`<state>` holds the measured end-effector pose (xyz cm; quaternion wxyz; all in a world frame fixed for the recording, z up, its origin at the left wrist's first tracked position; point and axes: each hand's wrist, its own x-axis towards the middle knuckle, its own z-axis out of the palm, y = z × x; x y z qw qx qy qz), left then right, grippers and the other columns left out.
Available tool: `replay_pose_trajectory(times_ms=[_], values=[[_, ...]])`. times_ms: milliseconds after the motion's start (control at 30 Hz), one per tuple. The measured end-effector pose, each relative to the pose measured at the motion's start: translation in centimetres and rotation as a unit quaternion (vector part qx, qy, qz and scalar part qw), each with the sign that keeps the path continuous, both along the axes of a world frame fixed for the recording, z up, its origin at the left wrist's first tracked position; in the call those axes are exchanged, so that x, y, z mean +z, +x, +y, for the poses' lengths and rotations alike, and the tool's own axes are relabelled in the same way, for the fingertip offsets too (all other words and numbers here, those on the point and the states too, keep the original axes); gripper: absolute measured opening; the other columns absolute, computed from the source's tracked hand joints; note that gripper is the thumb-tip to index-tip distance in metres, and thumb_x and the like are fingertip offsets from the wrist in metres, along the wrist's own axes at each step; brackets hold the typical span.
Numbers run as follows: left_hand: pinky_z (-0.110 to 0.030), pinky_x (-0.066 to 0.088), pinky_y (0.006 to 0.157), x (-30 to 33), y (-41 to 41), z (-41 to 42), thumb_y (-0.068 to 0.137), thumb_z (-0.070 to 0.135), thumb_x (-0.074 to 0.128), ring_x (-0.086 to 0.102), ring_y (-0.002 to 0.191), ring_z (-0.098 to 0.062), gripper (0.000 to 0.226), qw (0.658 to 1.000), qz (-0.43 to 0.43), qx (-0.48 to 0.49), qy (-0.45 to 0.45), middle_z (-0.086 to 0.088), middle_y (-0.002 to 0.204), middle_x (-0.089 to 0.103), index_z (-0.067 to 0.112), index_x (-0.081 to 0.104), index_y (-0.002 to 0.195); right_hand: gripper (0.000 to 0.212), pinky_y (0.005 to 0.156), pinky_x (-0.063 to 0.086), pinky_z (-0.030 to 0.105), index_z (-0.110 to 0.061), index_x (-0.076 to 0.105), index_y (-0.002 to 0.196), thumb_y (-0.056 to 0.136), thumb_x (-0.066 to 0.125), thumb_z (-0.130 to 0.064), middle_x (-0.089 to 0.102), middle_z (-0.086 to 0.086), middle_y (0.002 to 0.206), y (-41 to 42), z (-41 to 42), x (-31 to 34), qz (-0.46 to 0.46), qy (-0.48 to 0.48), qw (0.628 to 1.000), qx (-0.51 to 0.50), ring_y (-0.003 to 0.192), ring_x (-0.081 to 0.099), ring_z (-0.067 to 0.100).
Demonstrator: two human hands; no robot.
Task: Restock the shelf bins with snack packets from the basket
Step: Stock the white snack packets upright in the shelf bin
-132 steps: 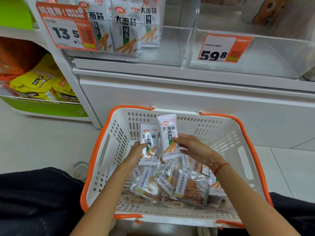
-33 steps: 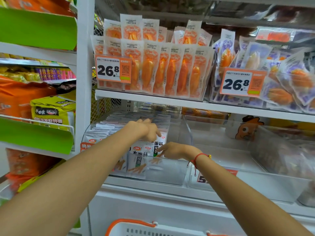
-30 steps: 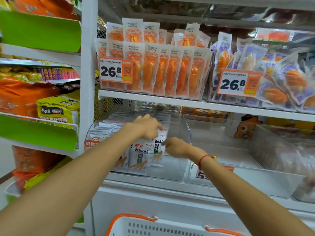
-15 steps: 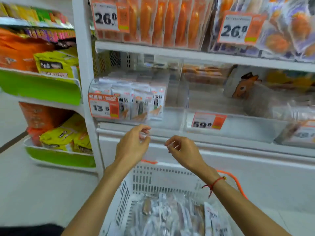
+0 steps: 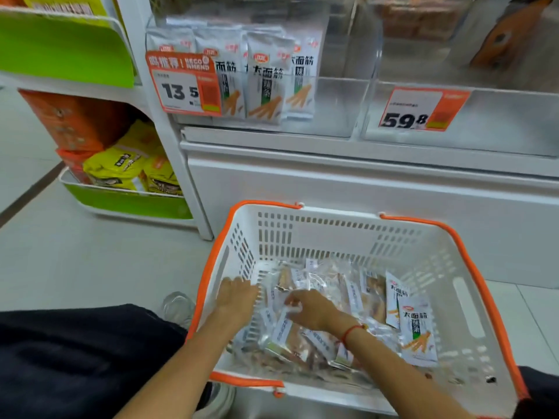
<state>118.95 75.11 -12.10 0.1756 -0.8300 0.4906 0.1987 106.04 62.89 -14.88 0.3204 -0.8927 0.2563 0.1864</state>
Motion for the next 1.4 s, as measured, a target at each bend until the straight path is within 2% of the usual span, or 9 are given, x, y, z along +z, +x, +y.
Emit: replay_pose_trajectory(times_ms=[200, 500, 667, 767, 900, 1033, 1133, 1267, 1400], values=[[-0.041, 0.013, 0.116, -4.5, -0.2, 0.8, 0.094, 0.029, 0.053, 0.028, 0.136, -0.024, 0.045, 0.961, -0.144, -0.134, 0.192, -0.004, 0.144, 0.040, 0.015, 0.046, 0.136, 0.061, 0.110, 0.025, 0.045, -0.027, 0.034, 0.144, 0.088, 0.056, -0.036, 0.028, 0.007, 0.147, -0.3, 0.2, -3.3, 0.077, -0.162, 0.979, 0.101, 0.137, 0.020, 0.029], [-0.027, 0.048, 0.070, 1.0, 1.5, -1.6, 0.084, 0.013, 0.062, 0.062, 0.087, -0.020, 0.028, 0.983, 0.113, 0.144, 0.006, -0.004, 0.096, 0.065, 0.010, 0.059, 0.112, 0.080, 0.114, 0.025, 0.041, -0.026, 0.030, 0.145, 0.079, 0.068, -0.050, 0.030, -0.002, 0.149, -1.0, -1.0, -3.2, 0.006, -0.069, 0.994, 0.080, 0.137, 0.023, 0.022], [-0.023, 0.050, 0.051, 5.0, 2.2, -4.0, 0.083, 0.005, 0.060, 0.057, 0.041, -0.008, 0.015, 0.826, 0.389, 0.377, -0.152, 0.000, 0.046, 0.058, 0.009, 0.058, 0.069, 0.087, 0.100, 0.041, 0.031, -0.022, 0.028, 0.143, 0.073, 0.077, -0.043, 0.038, -0.003, 0.139, -1.1, -0.7, -0.4, -0.040, 0.099, 0.994, -0.019, 0.121, 0.043, 0.017], [-0.022, 0.053, 0.053, 5.9, 1.2, -4.2, 0.088, 0.018, 0.063, 0.070, 0.060, -0.011, 0.015, 0.720, 0.500, 0.435, -0.206, -0.003, 0.067, 0.072, 0.004, 0.066, 0.094, 0.052, 0.069, 0.050, 0.026, -0.013, 0.035, 0.130, 0.089, 0.063, -0.030, 0.057, 0.001, 0.115, -1.4, -1.8, 1.6, -0.100, 0.101, 0.986, -0.087, 0.084, 0.060, 0.019], [-0.027, 0.047, 0.068, 5.8, -0.3, -4.6, 0.084, 0.068, 0.044, 0.063, 0.088, -0.016, 0.063, 0.622, 0.610, 0.427, -0.241, -0.003, 0.106, 0.069, 0.015, 0.062, 0.113, 0.021, 0.071, 0.056, 0.034, -0.013, 0.049, 0.118, 0.099, 0.047, -0.022, 0.066, 0.003, 0.103, -3.4, -4.8, 3.9, -0.149, 0.148, 0.970, -0.122, 0.081, 0.068, 0.019], [-0.033, 0.044, 0.092, 5.1, -3.6, -5.7, 0.088, 0.051, 0.055, 0.052, 0.110, -0.014, 0.037, 0.706, 0.562, 0.321, -0.287, 0.010, 0.123, 0.057, 0.030, 0.053, 0.118, 0.018, 0.062, 0.039, 0.020, -0.012, 0.069, 0.105, 0.093, 0.060, -0.022, 0.058, -0.006, 0.066, -5.1, -6.9, 5.9, -0.133, 0.201, 0.961, -0.135, 0.060, 0.050, 0.010], [-0.021, 0.048, 0.072, 4.2, -6.0, -6.8, 0.095, 0.028, 0.054, 0.060, 0.104, -0.016, 0.028, 0.662, 0.543, 0.360, -0.370, -0.004, 0.122, 0.063, 0.014, 0.054, 0.119, 0.025, 0.068, 0.043, 0.019, -0.008, 0.068, 0.112, 0.089, 0.065, -0.020, 0.063, -0.001, 0.079, -5.8, -8.6, 6.9, -0.053, 0.197, 0.975, -0.087, 0.070, 0.056, 0.007], [-0.030, 0.053, 0.078, 3.2, -7.0, -7.4, 0.096, 0.023, 0.054, 0.065, 0.098, -0.022, 0.021, 0.612, 0.530, 0.427, -0.402, -0.008, 0.115, 0.065, 0.012, 0.056, 0.114, 0.047, 0.094, 0.045, 0.027, -0.008, 0.051, 0.133, 0.088, 0.064, -0.013, 0.060, 0.008, 0.126, -8.4, -12.3, 7.1, 0.096, 0.008, 0.995, -0.024, 0.109, 0.058, 0.020], [-0.035, 0.052, 0.078, 2.0, -7.0, -7.4, 0.098, 0.025, 0.050, 0.066, 0.084, -0.023, 0.024, 0.588, 0.551, 0.486, -0.338, -0.011, 0.102, 0.069, 0.006, 0.063, 0.105, 0.049, 0.101, 0.040, 0.037, -0.013, 0.044, 0.136, 0.088, 0.055, -0.017, 0.047, 0.008, 0.136, -13.7, -13.7, 3.2, 0.239, -0.254, 0.937, 0.039, 0.126, 0.042, 0.027]])
